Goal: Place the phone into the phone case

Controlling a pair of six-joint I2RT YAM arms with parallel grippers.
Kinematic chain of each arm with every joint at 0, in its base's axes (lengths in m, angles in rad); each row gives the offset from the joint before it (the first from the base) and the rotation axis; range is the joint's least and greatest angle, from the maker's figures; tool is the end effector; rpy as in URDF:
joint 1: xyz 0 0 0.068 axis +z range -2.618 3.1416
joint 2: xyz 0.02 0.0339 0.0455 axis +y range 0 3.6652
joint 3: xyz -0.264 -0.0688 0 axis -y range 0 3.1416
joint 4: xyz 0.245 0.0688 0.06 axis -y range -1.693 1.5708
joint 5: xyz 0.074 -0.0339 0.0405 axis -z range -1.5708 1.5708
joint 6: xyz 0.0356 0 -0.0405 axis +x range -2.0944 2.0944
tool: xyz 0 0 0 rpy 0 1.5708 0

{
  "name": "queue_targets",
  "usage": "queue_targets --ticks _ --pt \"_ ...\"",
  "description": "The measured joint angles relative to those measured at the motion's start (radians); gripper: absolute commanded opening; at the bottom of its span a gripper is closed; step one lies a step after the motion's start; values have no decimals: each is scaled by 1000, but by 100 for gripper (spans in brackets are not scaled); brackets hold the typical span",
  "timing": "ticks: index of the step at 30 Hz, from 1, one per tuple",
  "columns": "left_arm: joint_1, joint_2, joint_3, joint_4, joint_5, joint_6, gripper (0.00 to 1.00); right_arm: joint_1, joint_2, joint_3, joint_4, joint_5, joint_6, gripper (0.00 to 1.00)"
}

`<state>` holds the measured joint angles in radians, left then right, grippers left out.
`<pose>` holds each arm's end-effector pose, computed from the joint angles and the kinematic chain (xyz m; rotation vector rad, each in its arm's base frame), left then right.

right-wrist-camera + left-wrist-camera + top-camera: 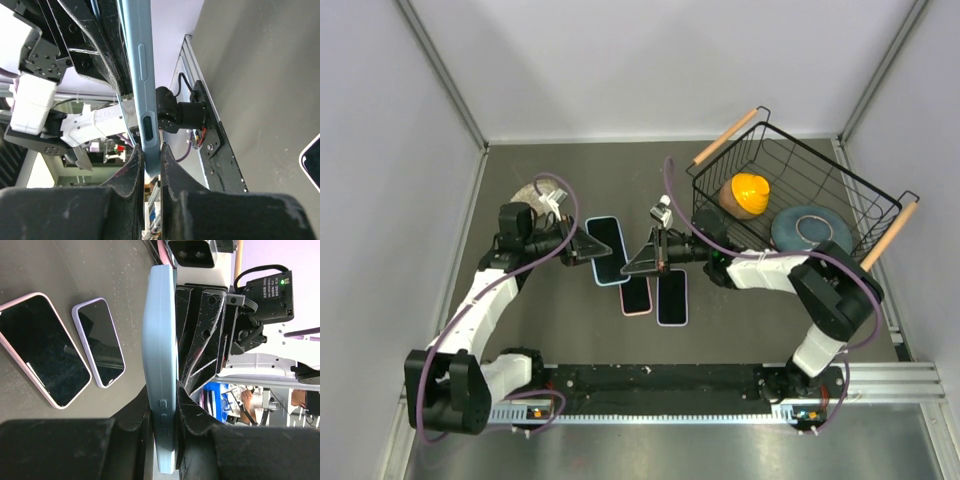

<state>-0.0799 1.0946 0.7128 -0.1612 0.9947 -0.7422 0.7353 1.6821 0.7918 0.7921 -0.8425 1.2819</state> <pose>0.2255 -0.0480 0.2643 -0.0744 2.2009 -1.5227 0.2398 0.2527 0.2136 -0.2464 2.1816 2.0457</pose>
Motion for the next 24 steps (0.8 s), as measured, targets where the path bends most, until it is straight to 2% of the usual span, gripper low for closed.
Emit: queue_targets --ticks 3,4,7,10,14,20,24 --pt "-2 -1 0 -23 14 24 0 10 -41 4 -113 28 -72 25" --pt "-4 -2 -3 -18 22 32 0 14 -62 15 -170 42 -107 38" --pt "-6 -11 -23 32 51 48 0 19 -135 32 -306 95 -204 55" --pt "-5 -24 -85 85 79 45 0 6 -231 39 -375 141 -293 62" --pt "-23 -55 -124 113 115 30 0 -6 -303 63 -420 163 -385 64" --pt "-75 -74 -178 325 200 -99 0 -26 -294 127 -507 155 -478 67" --pt "-93 -76 -188 380 223 -142 0 -31 -276 150 -512 122 -494 68"
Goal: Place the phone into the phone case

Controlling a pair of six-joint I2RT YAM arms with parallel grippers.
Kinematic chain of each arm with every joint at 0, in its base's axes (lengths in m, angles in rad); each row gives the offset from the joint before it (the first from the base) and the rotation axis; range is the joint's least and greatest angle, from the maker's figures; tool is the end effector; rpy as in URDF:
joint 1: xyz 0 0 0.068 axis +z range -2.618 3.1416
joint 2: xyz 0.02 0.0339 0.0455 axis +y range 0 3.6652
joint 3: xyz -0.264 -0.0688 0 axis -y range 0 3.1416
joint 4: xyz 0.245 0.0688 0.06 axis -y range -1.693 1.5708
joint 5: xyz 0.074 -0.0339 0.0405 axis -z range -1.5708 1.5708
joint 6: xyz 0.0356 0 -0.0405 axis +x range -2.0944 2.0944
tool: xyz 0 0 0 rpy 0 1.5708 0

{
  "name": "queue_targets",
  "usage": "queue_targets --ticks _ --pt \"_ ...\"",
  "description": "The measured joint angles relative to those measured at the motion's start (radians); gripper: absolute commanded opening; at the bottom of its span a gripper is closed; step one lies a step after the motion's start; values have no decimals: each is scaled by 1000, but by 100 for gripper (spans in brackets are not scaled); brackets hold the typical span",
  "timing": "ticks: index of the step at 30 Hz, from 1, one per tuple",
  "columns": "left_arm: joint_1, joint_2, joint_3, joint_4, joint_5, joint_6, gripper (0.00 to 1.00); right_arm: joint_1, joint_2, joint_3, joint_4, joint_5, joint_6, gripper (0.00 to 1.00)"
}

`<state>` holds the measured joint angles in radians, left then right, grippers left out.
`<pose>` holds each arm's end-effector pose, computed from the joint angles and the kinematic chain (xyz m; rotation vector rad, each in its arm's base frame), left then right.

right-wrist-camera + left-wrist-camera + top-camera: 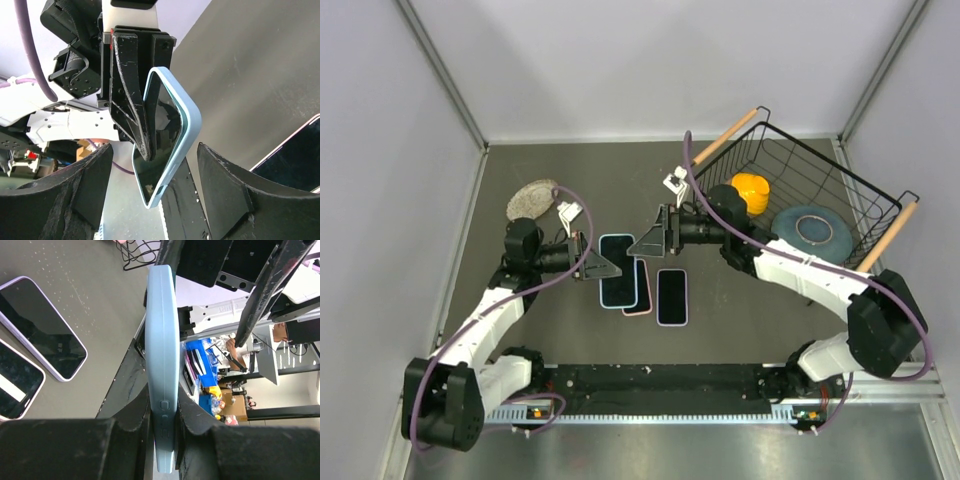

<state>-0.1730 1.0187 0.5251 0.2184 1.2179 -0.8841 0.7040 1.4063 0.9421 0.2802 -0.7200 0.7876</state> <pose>0.1999 -0.0688 0.2516 0.2684 2.0528 -1.8013 0.2301 0.2262 0.2995 -0.5291 1.9780 1.6423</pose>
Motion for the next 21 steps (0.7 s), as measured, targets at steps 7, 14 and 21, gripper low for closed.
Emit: queue_targets --ticks 7,14,21 --pt "-7 -20 -8 17 13 -15 0 0 47 17 32 -40 16 67" --pt "-8 -22 -11 -34 16 26 0 0 72 41 55 -55 30 46" --pt "-10 54 69 -278 -21 244 0 -25 138 43 32 -19 60 0"
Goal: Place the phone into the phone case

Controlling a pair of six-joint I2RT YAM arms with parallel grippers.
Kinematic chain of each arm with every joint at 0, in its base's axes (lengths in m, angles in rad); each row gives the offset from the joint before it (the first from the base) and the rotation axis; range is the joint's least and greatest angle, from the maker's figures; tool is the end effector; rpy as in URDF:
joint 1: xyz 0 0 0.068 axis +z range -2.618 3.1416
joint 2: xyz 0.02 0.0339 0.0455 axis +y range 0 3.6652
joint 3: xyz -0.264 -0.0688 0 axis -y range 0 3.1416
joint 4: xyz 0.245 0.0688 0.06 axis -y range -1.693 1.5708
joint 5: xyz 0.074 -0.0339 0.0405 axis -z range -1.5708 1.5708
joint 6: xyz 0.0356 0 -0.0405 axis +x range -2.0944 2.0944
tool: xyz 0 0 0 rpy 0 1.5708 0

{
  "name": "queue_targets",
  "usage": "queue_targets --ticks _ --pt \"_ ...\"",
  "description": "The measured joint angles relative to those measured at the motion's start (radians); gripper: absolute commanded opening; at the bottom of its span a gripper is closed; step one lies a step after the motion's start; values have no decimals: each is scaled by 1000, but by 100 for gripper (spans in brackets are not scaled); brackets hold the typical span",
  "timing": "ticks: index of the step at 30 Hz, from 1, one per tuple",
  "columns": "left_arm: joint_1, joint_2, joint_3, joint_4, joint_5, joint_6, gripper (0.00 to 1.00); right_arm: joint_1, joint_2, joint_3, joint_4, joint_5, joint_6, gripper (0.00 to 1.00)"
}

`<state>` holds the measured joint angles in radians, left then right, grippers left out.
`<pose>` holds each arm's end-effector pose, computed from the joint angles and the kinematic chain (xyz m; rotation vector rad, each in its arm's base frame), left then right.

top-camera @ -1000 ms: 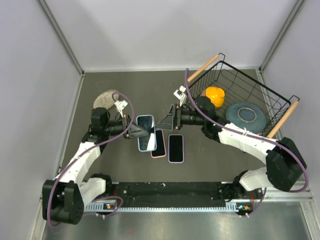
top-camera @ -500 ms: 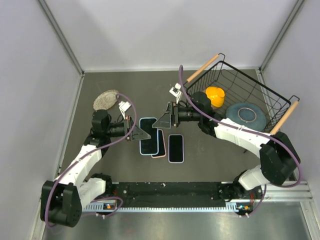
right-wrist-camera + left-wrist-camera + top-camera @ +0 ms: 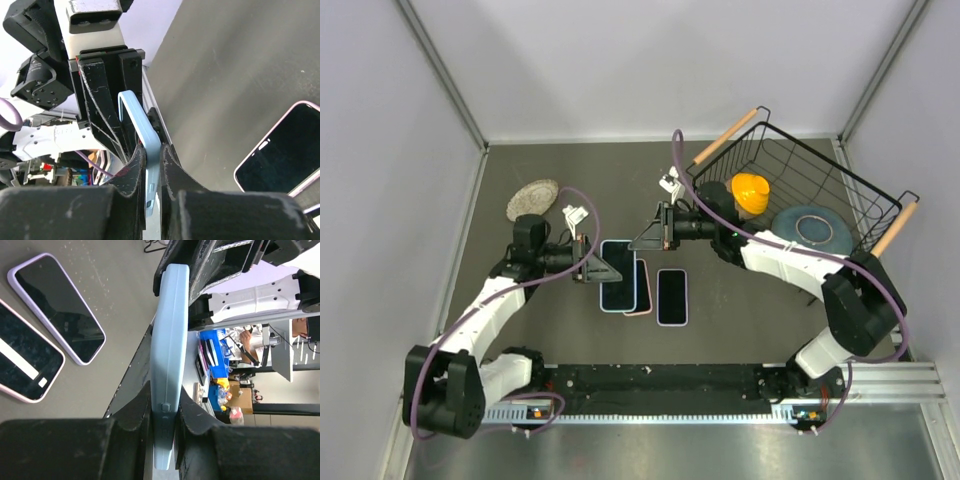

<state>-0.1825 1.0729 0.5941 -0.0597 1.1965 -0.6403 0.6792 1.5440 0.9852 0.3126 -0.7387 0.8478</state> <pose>0.2042 -0.0714 0.2412 0.3045 2.1585 -1.7315 0.2571 0.2384 0.2739 -0.4411 2.0812 1.6677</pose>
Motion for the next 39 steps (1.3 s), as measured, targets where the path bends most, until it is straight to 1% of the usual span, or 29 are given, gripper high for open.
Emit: queue_targets --ticks 6,10,13,14,16,17,19,20,23,27,31,33,34,35,37,39 --pt "-2 68 76 -174 -34 114 0 0 3 8 -72 43 -11 0" --pt "-6 118 130 -264 -63 191 0 13 3 87 -257 117 -86 0" --pt "-6 123 153 -294 -68 208 0 16 5 119 -312 132 -97 12" --pt "-6 123 160 -305 -73 211 0 16 5 124 -320 134 -95 27" --pt "-9 122 173 -320 -95 214 0 20 5 133 -341 161 -104 40" --pt "-12 122 180 -334 -116 216 0 23 5 135 -351 179 -107 50" --pt "-11 124 183 -365 -179 217 0 29 -2 136 -360 203 -117 56" --pt "-9 128 183 -381 -203 216 0 32 -14 135 -360 214 -127 61" --pt "-3 122 177 -385 -225 195 0 32 -51 130 -331 198 -128 70" --pt "-3 66 175 -356 -221 142 0 32 -102 89 -247 163 -109 72" --pt "-3 1 171 -276 -188 74 0 32 -106 29 -174 130 -66 71" --pt "-3 -22 160 -229 -166 40 0 32 -100 1 -126 108 -37 66" --pt "-3 -28 154 -210 -157 25 0 32 -93 -12 -94 94 -19 62" --pt "-3 -30 147 -193 -149 11 0 32 -87 -22 -69 83 -3 56" --pt "-3 -30 132 -166 -138 -11 0 32 -71 -48 9 62 39 51" --pt "-3 -30 111 -144 -135 -35 0 32 -61 -87 110 45 96 49"
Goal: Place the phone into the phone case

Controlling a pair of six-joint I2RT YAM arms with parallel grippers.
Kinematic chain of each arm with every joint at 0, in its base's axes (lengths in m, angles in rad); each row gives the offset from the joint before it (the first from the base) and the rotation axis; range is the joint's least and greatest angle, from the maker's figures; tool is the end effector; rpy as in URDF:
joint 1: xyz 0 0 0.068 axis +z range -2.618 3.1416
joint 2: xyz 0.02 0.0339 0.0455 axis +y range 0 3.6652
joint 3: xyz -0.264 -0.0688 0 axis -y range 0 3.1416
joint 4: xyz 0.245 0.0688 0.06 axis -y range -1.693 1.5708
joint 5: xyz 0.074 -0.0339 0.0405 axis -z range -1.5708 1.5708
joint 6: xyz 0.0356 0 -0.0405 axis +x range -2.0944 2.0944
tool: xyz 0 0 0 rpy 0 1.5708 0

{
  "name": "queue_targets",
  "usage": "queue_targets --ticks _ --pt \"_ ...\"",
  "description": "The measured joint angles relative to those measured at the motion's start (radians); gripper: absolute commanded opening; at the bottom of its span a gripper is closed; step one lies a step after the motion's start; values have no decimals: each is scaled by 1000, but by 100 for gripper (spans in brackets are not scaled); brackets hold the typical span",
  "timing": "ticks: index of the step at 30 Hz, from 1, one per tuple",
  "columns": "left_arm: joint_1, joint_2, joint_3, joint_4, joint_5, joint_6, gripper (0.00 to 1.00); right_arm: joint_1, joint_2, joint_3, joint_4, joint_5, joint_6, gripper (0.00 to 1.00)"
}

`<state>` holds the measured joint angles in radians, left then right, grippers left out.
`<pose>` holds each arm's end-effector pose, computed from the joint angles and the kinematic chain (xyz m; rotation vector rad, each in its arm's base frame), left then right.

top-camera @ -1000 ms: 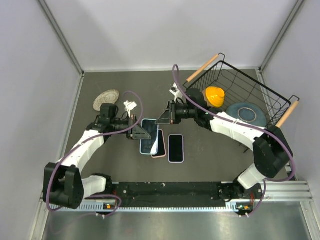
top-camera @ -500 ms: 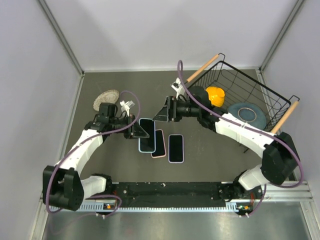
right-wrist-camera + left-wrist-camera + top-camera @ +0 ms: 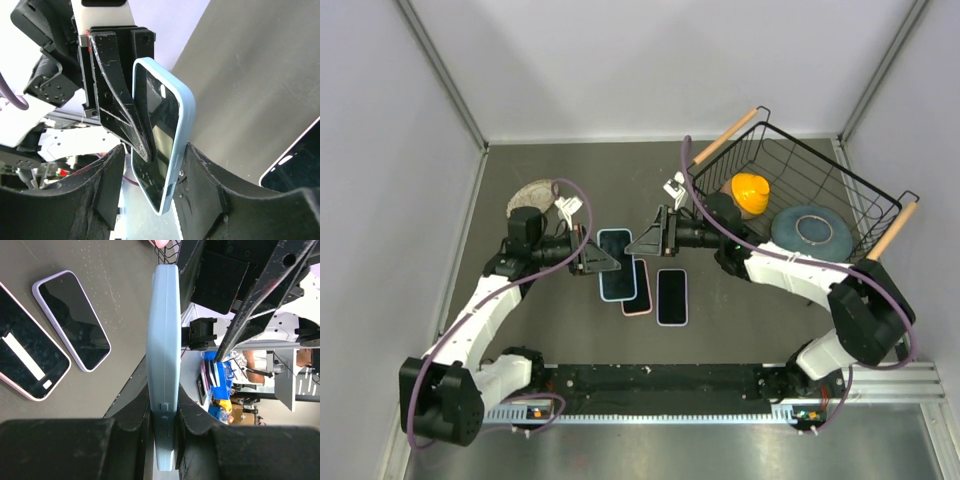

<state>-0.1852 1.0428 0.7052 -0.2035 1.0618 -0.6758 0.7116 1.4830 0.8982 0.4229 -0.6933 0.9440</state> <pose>0.2069 -0.0704 0.2700 0.1664 2.2022 -1.6131 0.2383 0.2356 0.2749 -0.3744 2.0377 1.7237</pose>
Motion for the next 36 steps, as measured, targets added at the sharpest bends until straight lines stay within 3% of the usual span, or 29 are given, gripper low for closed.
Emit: queue_targets --ticks 3,6,7,10,14,15,16,19,23,24,30,36 --pt "0 0 -24 30 9 -32 0 0 29 -49 129 -16 78 45" --pt "0 1 -37 54 14 -53 0 2 67 -64 207 -30 129 26" --pt "0 1 -39 62 20 -60 0 2 70 -68 216 -30 139 14" --pt "1 1 -41 84 30 -70 0 -3 76 -74 225 -23 155 0" --pt "4 5 -46 85 20 -76 0 -6 75 -63 177 -17 122 0" --pt "3 10 -46 77 11 -73 0 -5 71 -50 131 -8 101 7" --pt "3 17 -46 69 5 -70 0 -5 66 -36 83 0 73 29" --pt "-3 44 -37 41 -29 -55 0 4 46 -6 -58 51 1 62" --pt "14 89 -30 -37 -116 -44 0 8 -24 2 -211 130 -99 72" --pt "21 107 -23 -63 -138 -32 0 8 -44 5 -244 147 -125 80" --pt "48 269 95 -273 -334 100 0 8 -149 35 -414 229 -251 98" --pt "68 416 126 -359 -457 189 0 8 -312 6 -535 320 -321 99"
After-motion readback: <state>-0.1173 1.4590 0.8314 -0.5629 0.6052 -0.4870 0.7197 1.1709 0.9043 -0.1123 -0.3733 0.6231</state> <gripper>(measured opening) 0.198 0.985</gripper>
